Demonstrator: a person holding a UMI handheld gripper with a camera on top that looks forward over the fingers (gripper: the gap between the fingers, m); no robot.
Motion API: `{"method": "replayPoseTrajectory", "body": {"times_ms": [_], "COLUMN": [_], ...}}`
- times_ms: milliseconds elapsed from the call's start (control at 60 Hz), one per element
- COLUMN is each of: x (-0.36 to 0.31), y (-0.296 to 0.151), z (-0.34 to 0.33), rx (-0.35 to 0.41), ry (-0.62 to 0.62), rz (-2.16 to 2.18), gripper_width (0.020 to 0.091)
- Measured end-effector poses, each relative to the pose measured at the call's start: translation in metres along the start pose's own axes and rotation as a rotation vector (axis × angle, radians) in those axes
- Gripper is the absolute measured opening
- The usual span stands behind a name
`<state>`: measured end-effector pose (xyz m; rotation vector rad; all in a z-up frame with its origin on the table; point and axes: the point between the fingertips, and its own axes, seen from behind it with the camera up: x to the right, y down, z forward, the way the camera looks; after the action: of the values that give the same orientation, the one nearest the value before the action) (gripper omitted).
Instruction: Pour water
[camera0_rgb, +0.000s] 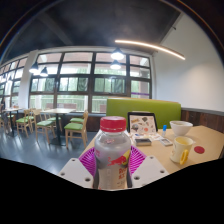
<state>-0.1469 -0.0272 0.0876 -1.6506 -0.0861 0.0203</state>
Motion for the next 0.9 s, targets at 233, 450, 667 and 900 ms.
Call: {"method": "replayPoseTrajectory", "body": {"times_ms": [233,450,667,900], "x": [0.003,0.070,0.173,0.196], "y": [-0.009,-0.062,-0.058,-0.056], "z": [0.012,0.032,0.053,0.043], "rx": [-0.023,0.018,0.101,0.123], "ry": [-0.045,-0.148,-0.132,-0.105], "rz": [0.055,0.699,1.551,2.117], "gripper_width": [0.0373,0.0372,0.0368,0.0373]}}
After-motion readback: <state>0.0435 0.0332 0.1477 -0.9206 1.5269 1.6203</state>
